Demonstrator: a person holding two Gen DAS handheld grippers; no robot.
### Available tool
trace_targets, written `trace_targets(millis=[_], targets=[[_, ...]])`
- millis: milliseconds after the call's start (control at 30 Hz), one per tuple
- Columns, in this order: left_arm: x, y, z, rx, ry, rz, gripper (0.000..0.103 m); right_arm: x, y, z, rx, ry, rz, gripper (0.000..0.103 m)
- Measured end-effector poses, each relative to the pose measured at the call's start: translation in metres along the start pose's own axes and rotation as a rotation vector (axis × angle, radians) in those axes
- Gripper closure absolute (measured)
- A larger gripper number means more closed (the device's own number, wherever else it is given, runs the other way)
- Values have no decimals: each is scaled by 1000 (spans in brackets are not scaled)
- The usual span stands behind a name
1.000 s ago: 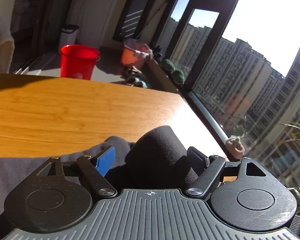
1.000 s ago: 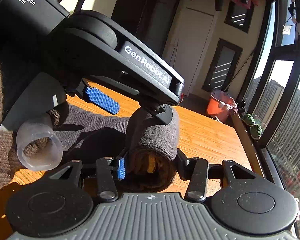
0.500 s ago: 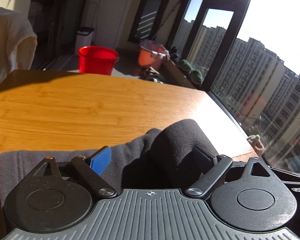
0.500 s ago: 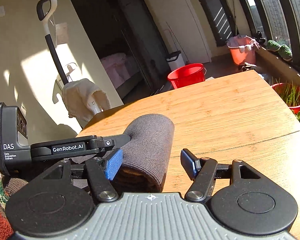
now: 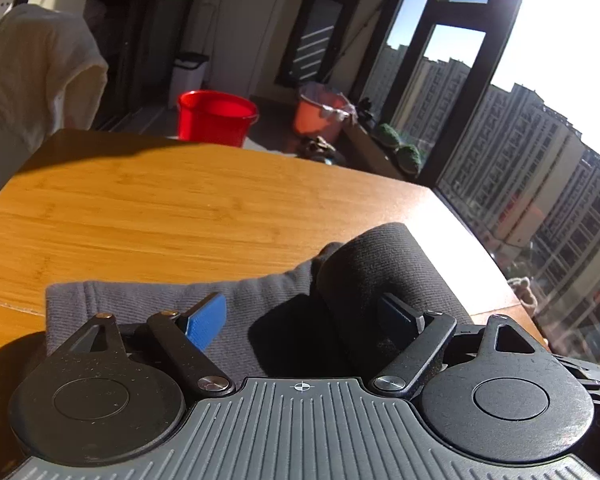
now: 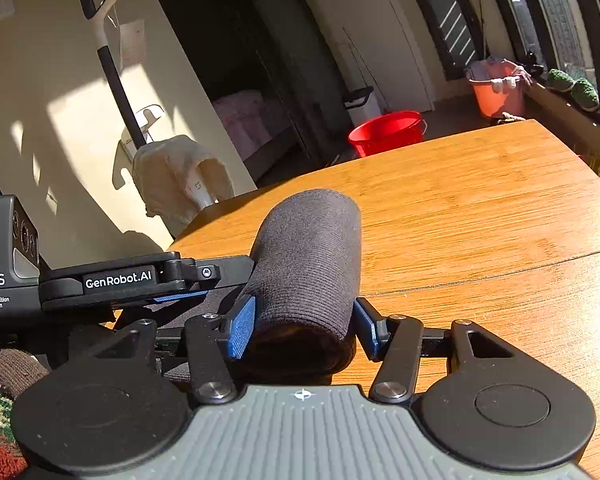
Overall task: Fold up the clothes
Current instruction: 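Regrip the roll with the right tool and keep rolling toward the cuff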
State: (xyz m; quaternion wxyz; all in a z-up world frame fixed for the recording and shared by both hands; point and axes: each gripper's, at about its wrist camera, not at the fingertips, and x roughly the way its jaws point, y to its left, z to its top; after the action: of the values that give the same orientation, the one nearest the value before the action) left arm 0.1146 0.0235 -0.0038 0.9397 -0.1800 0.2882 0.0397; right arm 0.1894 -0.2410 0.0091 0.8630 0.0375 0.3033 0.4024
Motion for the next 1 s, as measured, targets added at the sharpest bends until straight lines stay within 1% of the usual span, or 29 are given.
trace_targets(millis=[67,133,200,267,300,333,367,400,467,567,633,667,700,733,767,833,900,1000], targets=[[-11,-2,7,-24,-32,-25,15,-1,25,-2,-154,-12,-65,50],[-19,-10,14,-18,-57,-46,13,0,48,-7,-293,-23,-115,50],[-18,-20,17,23,-59,-32,12,1,67,-11,-413,-35,-157,50],[-11,-28,16,76,-40,21,14,-1,72,-13,-434,-48,-149,49],[-6,-29,13,91,-29,41,13,-2,70,-12,-412,-50,-132,49],[-2,-29,11,100,-18,54,13,-4,65,-10,-372,-53,-110,45],[1,-27,9,93,-8,51,13,-5,57,-7,-313,-57,-78,40],[4,-26,6,86,0,47,13,-6,49,-5,-254,-61,-56,38],[5,-23,2,77,3,39,13,-4,37,-1,-165,-60,-42,29],[5,-21,2,70,3,33,13,5,20,1,-45,-28,-3,26],[6,-21,2,68,4,32,13,9,10,-1,32,-11,33,27],[6,-20,2,67,4,31,12,9,6,-3,62,-10,48,40],[6,-20,2,63,3,29,12,8,4,-3,68,-15,47,42],[5,-18,3,52,-1,23,12,5,4,-3,50,-22,38,49],[3,-16,4,41,-6,17,13,2,6,-1,17,-31,21,54],[-2,-13,7,19,-21,5,14,-3,17,2,-95,-51,-38,57],[-8,-10,11,8,-39,7,14,-7,31,5,-217,-67,-101,58],[-16,-7,19,-18,-59,-10,14,-2,59,-1,-447,-57,-189,58]])
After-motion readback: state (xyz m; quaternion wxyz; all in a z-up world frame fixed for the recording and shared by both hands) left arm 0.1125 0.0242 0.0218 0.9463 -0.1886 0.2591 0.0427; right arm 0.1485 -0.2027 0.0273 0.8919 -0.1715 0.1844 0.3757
